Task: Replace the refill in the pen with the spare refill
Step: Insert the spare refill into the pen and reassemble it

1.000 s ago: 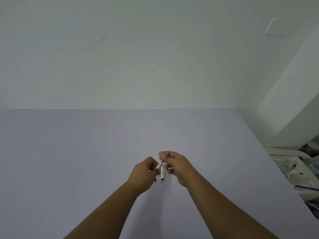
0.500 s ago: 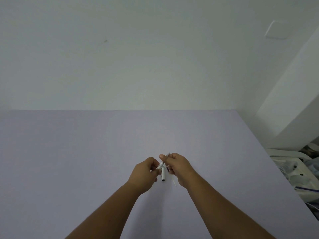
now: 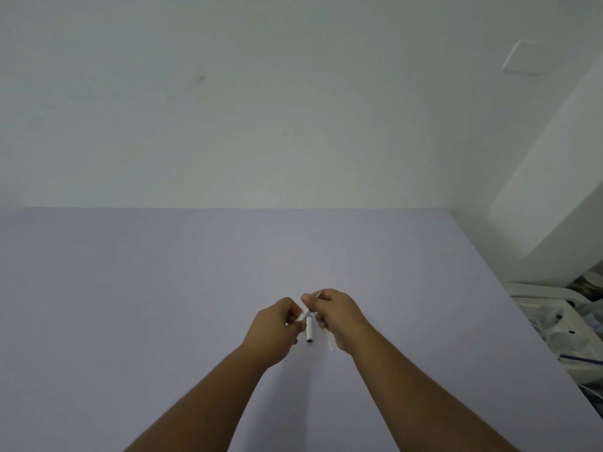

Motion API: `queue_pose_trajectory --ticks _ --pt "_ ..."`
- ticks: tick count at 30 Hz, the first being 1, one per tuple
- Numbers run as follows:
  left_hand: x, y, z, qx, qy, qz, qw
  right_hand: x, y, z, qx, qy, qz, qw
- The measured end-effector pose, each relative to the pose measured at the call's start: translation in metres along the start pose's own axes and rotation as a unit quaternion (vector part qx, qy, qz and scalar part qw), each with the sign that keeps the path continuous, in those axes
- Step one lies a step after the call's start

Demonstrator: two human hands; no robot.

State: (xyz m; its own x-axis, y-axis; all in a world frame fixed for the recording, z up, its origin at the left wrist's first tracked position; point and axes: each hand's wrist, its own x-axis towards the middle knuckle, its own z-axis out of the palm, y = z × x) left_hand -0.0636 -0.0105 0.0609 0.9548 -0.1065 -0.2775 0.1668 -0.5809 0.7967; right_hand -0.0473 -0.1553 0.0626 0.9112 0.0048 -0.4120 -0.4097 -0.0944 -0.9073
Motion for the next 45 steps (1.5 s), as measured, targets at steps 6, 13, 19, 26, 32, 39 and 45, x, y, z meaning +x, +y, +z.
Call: queue_pose_trajectory --ticks 6,13,19,26,32,39,45 --pt "0.0 0.0 -0.001 -0.022 0.006 -0.005 1.0 0.0 0.001 0.0 0.012 -0.019 0.012 1.0" --pt "0.0 0.0 0.0 -0.012 0.009 0.004 1.0 -0.001 -0.001 0.0 -0.045 0.027 0.019 0.998" --pt "-0.001 0.002 0.001 -0.011 0.01 0.002 1.0 -0.002 0.001 -0.002 0.023 0.014 -0.009 1.0" --pt "-0.002 -0.001 0.002 -0.014 0.011 -0.01 1.0 -0.004 0.003 -0.001 0.008 -0.007 0.011 1.0" --pt "0.0 -0.003 0.008 -0.018 0.037 -0.014 0.999 0.002 0.002 0.004 0.01 0.027 0.018 0.999" --pt "0.007 -0.018 0.0 -0.102 0.013 -0.093 0.99 0.021 0.008 0.0 -0.068 0.034 0.037 0.996" --pt "0.012 -0.036 -0.011 -0.209 -0.026 -0.168 0.963 0.048 0.039 0.01 -0.376 0.089 0.032 0.922"
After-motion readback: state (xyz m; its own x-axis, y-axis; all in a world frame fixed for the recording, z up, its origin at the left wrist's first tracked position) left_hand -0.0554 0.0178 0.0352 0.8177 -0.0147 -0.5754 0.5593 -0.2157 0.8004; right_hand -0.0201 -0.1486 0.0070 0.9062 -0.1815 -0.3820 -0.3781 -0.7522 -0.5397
